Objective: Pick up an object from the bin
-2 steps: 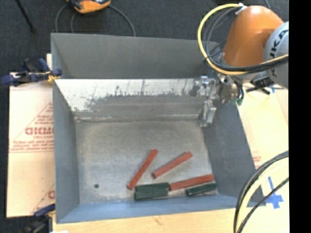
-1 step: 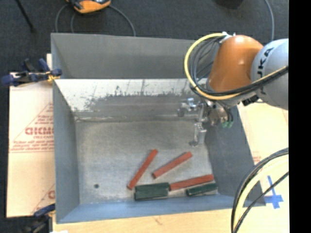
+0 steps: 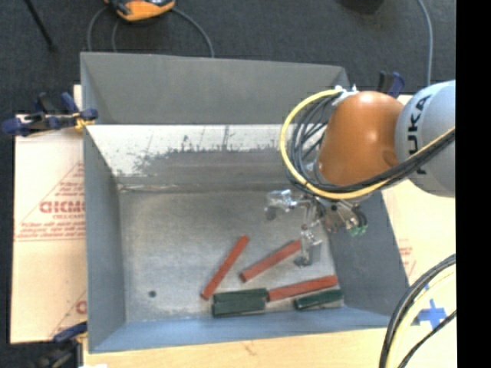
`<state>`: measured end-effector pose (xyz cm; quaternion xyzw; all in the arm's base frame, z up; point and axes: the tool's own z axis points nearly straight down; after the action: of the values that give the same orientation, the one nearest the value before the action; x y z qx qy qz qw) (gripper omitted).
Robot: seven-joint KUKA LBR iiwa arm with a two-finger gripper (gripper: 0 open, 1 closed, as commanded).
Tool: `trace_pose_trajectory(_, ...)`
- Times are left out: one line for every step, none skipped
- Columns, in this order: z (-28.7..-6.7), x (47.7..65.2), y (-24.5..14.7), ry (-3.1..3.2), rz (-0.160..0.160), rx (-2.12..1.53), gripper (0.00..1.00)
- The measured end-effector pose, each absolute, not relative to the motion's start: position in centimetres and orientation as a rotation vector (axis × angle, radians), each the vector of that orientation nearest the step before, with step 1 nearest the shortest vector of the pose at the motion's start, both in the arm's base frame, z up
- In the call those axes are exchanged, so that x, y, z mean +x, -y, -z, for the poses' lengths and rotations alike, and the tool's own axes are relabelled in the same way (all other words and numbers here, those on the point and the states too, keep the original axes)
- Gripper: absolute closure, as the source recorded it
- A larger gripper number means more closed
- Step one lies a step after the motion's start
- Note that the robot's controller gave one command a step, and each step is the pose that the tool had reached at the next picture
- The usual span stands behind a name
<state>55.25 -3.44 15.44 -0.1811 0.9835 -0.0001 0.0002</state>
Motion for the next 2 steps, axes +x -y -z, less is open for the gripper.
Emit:
trace_pose_trajectory(-16.1, 56.0, 2.8, -3.059, 0.003, -0.696, 0.0)
trace_pose_trajectory(-8.1, 50.2, 3.2, -3.053, 0.001, -0.711, 0.0)
